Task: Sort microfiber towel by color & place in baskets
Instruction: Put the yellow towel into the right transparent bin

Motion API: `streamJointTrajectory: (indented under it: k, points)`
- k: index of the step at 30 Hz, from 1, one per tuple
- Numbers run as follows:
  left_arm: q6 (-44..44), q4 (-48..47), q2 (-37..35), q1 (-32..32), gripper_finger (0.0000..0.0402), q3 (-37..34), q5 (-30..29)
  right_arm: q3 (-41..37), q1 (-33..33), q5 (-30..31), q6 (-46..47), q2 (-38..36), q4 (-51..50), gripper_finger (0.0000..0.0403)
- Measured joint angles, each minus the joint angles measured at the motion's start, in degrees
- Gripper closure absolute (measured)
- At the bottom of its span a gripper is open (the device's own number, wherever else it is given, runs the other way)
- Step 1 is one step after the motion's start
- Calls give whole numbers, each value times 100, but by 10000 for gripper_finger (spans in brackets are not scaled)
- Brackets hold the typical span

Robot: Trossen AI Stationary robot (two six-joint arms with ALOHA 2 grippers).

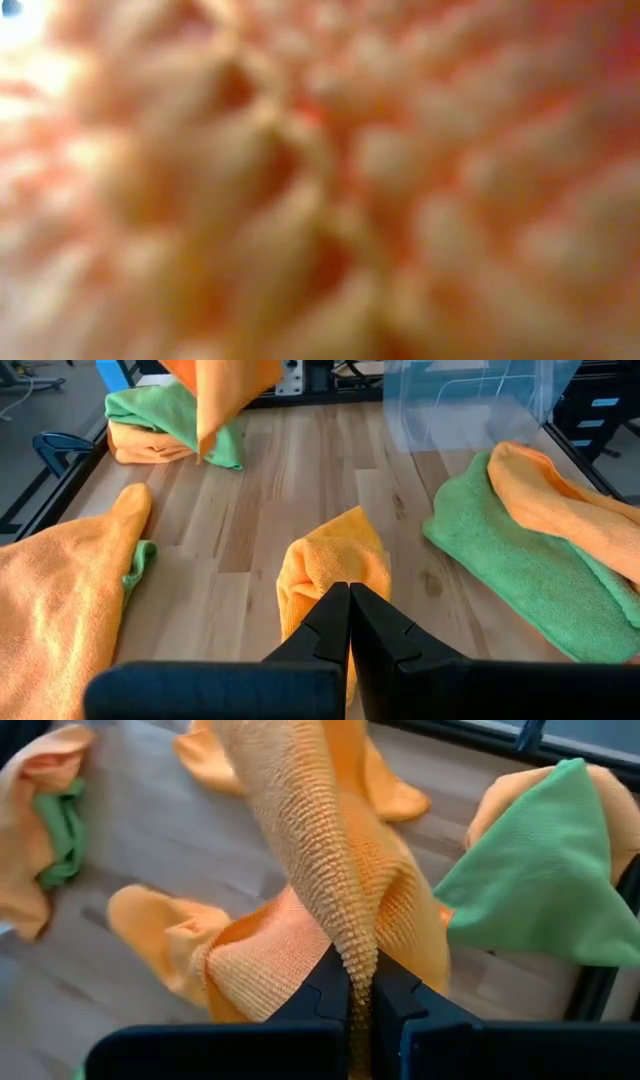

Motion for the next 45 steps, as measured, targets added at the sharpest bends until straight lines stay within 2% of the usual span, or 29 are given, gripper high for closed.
streamJointTrajectory:
  k: [8, 14, 21, 30, 36, 41, 43, 45]
  points:
    - [-1, -2, 0, -2, 401, 0, -129, 247, 129, -1239, -285, 2, -462, 402]
    - [-5, -4, 0, 0, 401, 0, -351, 288, 855, -1756, -58, -38, -562, 403]
    - [-42, 0, 0, -2, 401, 0, -350, 406, 2588, -1894, 525, -171, -557, 403]
    - [-904, -7, 0, -2, 402, 0, -348, 406, 5161, -2139, 2474, -188, -560, 403]
    - [-914, -7, 0, 0, 402, 0, -348, 406, 6561, -2629, 3637, 1, -458, 403]
    - [-1030, -6, 0, -1, 402, 0, -345, 404, 7217, -2456, 3772, 174, -87, 403]
    - [-1070, -6, 0, -1, 401, 1, -345, 404, 7307, -2055, 3556, 227, -178, 403]
    - [-1071, -7, 0, -4, 402, 0, -345, 404, 7336, -1397, 3098, 280, -306, 403]
